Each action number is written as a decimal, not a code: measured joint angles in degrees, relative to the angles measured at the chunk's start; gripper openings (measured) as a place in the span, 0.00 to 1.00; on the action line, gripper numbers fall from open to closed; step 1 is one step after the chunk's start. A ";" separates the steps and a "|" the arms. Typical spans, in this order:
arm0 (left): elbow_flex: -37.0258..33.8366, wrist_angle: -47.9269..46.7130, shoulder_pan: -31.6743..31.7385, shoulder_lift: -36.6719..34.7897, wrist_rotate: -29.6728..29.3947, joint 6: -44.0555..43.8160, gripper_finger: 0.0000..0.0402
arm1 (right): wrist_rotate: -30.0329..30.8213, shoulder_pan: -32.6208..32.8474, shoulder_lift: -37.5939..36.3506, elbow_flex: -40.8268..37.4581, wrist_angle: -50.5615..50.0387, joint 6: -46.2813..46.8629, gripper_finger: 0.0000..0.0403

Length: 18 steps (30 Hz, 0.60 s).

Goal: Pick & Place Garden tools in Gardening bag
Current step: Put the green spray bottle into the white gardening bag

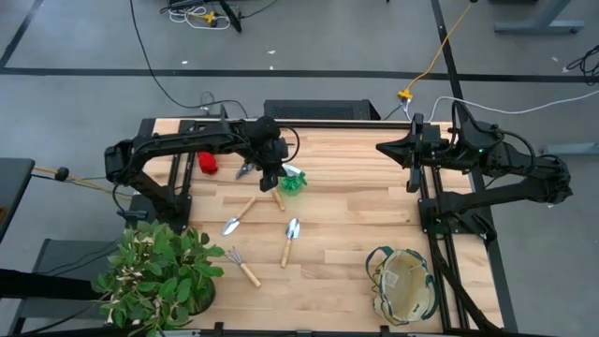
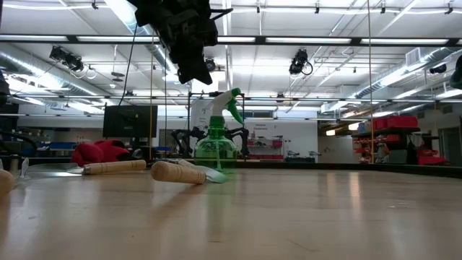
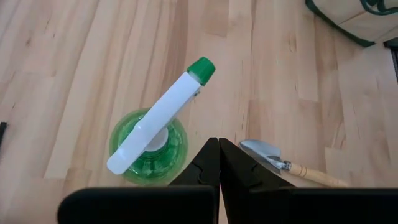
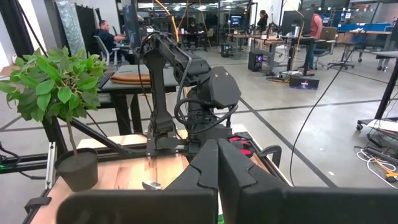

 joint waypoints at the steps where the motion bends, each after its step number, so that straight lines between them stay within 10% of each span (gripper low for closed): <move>1: 0.00 0.00 0.00 0.00 0.00 0.19 0.01 | 0.00 -0.02 0.00 0.00 0.00 0.02 0.00; 18: 0.00 2.96 0.55 0.00 -0.05 11.96 0.01 | -0.02 0.00 0.00 0.00 -0.02 0.50 0.03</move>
